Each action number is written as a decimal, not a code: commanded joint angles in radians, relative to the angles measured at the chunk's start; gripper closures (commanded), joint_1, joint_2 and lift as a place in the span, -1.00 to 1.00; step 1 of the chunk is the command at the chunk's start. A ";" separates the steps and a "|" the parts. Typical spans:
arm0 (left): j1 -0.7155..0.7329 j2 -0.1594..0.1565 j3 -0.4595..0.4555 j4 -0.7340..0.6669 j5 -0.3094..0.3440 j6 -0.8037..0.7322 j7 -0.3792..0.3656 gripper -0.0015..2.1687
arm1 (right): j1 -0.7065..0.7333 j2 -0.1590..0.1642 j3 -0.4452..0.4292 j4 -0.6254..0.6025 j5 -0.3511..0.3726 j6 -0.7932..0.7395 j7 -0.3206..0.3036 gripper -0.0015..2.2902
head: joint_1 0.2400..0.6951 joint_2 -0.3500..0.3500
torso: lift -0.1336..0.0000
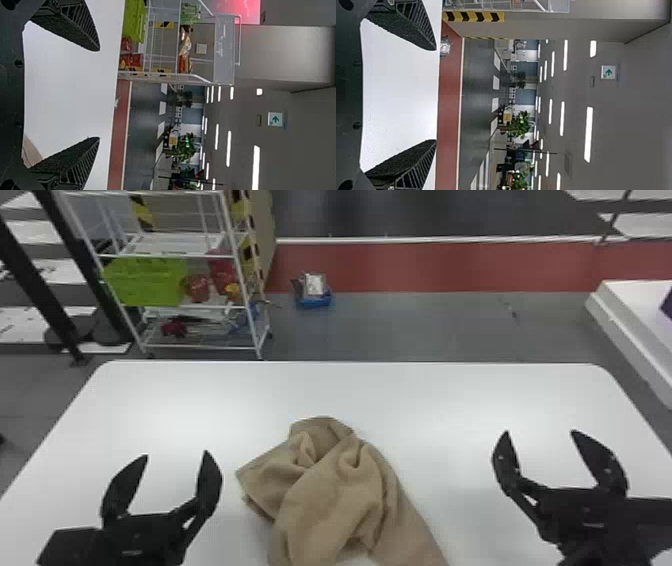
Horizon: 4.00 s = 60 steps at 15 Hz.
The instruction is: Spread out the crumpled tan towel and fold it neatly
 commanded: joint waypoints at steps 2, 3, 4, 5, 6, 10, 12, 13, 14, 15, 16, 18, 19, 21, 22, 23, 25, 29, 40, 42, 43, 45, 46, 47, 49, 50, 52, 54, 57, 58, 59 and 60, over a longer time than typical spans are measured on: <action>0.000 0.000 -0.001 -0.002 0.000 0.003 0.000 -0.93 | -0.002 0.000 0.003 0.000 0.002 0.003 0.000 -0.98 | 1.00 0.13 | -0.83; 0.000 0.000 -0.001 -0.002 0.000 0.003 0.000 -0.93 | -0.003 0.000 0.004 0.000 0.002 0.003 0.000 -0.98 | 1.00 0.13 | -0.83; 0.000 0.000 -0.001 -0.002 0.000 0.003 0.002 -0.93 | -0.003 0.000 0.006 0.000 0.002 0.003 0.000 -0.98 | 1.00 0.13 | -0.83; 0.000 0.000 -0.001 -0.002 0.000 0.003 0.002 -0.93 | -0.003 0.000 0.007 0.000 0.002 0.003 0.000 -0.98 | 1.00 0.13 | -0.83; -0.001 0.000 -0.001 -0.003 0.000 0.006 0.002 -0.93 | -0.003 0.000 0.009 -0.002 0.002 0.003 0.000 -0.98 | 1.00 0.13 | -0.83; 0.000 0.000 -0.002 -0.005 -0.002 0.018 0.002 -0.93 | -0.003 -0.005 0.044 -0.048 0.002 0.045 0.011 -0.95 | 1.00 0.16 | -0.83; 0.005 0.000 -0.004 -0.009 -0.002 0.018 0.002 -0.93 | -0.005 -0.006 0.053 -0.089 -0.058 0.091 0.072 -0.95 | 1.00 0.19 | -0.83; 0.005 0.000 -0.002 -0.009 -0.002 0.018 0.002 -0.93 | -0.005 -0.006 0.055 -0.106 -0.069 0.119 0.087 -0.94 | 1.00 0.23 | -0.83; 0.006 0.000 -0.002 -0.009 -0.002 0.018 0.002 -0.93 | -0.005 -0.006 0.063 -0.121 -0.067 0.150 0.109 -0.94 | 1.00 0.29 | -0.83; 0.006 0.002 -0.002 -0.009 -0.002 0.018 0.002 -0.93 | -0.008 -0.008 0.073 -0.135 -0.069 0.174 0.126 -0.94 | 1.00 0.31 | -0.83; 0.006 0.002 -0.002 -0.011 -0.002 0.015 0.002 -0.93 | -0.011 -0.009 0.075 -0.150 -0.071 0.214 0.153 -0.94 | 1.00 0.33 | -0.83; 0.008 0.002 -0.002 -0.011 -0.002 0.015 0.002 -0.93 | -0.023 -0.009 0.070 -0.189 -0.080 0.322 0.215 -0.94 | 1.00 0.39 | -0.83; 0.008 0.002 -0.002 -0.011 -0.002 0.015 0.002 -0.93 | -0.032 -0.009 0.064 -0.201 -0.098 0.377 0.250 -0.94 | 1.00 0.41 | -0.83; 0.006 0.002 -0.002 -0.011 -0.002 0.015 0.000 -0.93 | -0.058 -0.009 0.061 -0.219 -0.104 0.493 0.296 -0.93 | 1.00 0.49 | -0.83; 0.008 0.002 -0.002 -0.011 -0.002 0.015 0.002 -0.93 | -0.087 -0.009 0.067 -0.221 -0.104 0.576 0.302 -0.92 | 1.00 0.50 | -0.83; 0.008 0.002 -0.002 -0.011 -0.002 0.015 0.002 -0.93 | -0.121 -0.009 0.072 -0.229 -0.127 0.656 0.304 -0.91 | 1.00 0.51 | -0.83; 0.008 0.002 -0.004 -0.012 -0.002 0.015 0.002 -0.93 | -0.184 -0.009 0.089 -0.230 -0.183 0.773 0.304 -0.90 | 1.00 0.54 | -0.83; 0.008 0.002 -0.004 -0.012 -0.002 0.015 0.002 -0.93 | -0.278 -0.008 0.153 -0.230 -0.202 0.917 0.305 -0.88 | 1.00 0.64 | -0.83; 0.005 0.002 -0.006 -0.009 -0.011 0.018 0.000 -0.93 | -0.620 0.077 0.228 -0.146 -0.267 1.635 0.195 -0.83 | 1.00 0.95 | -0.83; 0.005 0.002 -0.006 -0.009 -0.011 0.018 0.000 -0.93 | -0.667 0.083 0.233 -0.091 -0.262 1.687 0.176 -0.83 | 1.00 0.95 | -0.83; 0.003 0.002 -0.006 -0.009 -0.011 0.018 0.000 -0.93 | -0.683 0.085 0.244 -0.057 -0.262 1.687 0.173 -0.83 | 1.00 0.95 | -0.83; 0.005 0.002 -0.006 -0.009 -0.011 0.018 0.000 -0.93 | -0.706 0.085 0.248 0.002 -0.262 1.668 0.172 -0.82 | 1.00 0.94 | -0.83; 0.003 0.002 -0.006 -0.009 -0.011 0.018 0.000 -0.93 | -0.718 0.085 0.256 0.026 -0.265 1.662 0.172 -0.81 | 1.00 0.94 | -0.83; 0.003 0.002 -0.004 -0.009 -0.011 0.018 0.000 -0.93 | -0.732 0.085 0.267 0.046 -0.262 1.656 0.169 -0.80 | 1.00 0.94 | -0.83; 0.003 0.002 -0.004 -0.009 -0.011 0.018 0.000 -0.93 | -0.752 0.085 0.279 0.078 -0.247 1.625 0.161 -0.77 | 1.00 0.95 | -0.83; 0.003 0.002 -0.004 -0.009 -0.011 0.018 0.000 -0.93 | -0.761 0.085 0.284 0.097 -0.247 1.616 0.161 -0.77 | 1.00 0.95 | -0.83; 0.002 0.002 -0.004 -0.008 -0.011 0.018 0.000 -0.93 | -0.776 0.085 0.291 0.117 -0.247 1.607 0.161 -0.75 | 1.00 0.94 | -0.83; 0.002 0.002 -0.004 -0.008 -0.011 0.018 0.000 -0.93 | -0.796 0.085 0.299 0.143 -0.252 1.610 0.161 -0.75 | 1.00 0.94 | -0.83; -0.006 0.002 -0.004 -0.008 -0.011 0.043 0.000 -0.93 | -0.831 0.085 0.334 0.179 -0.261 1.613 0.161 -0.75 | 1.00 0.95 | -0.83; -0.009 0.002 -0.004 -0.005 -0.012 0.046 0.002 -0.93 | -0.842 0.085 0.342 0.196 -0.262 1.613 0.163 -0.75 | 1.00 0.95 | -0.83; -0.009 0.002 -0.004 -0.003 -0.012 0.049 0.002 -0.93 | -0.851 0.085 0.353 0.207 -0.261 1.613 0.163 -0.75 | 1.00 0.96 | -0.83; -0.009 0.002 -0.004 -0.003 -0.012 0.046 0.003 -0.93 | -0.862 0.085 0.366 0.209 -0.253 1.625 0.161 -0.66 | 1.00 0.97 | -0.83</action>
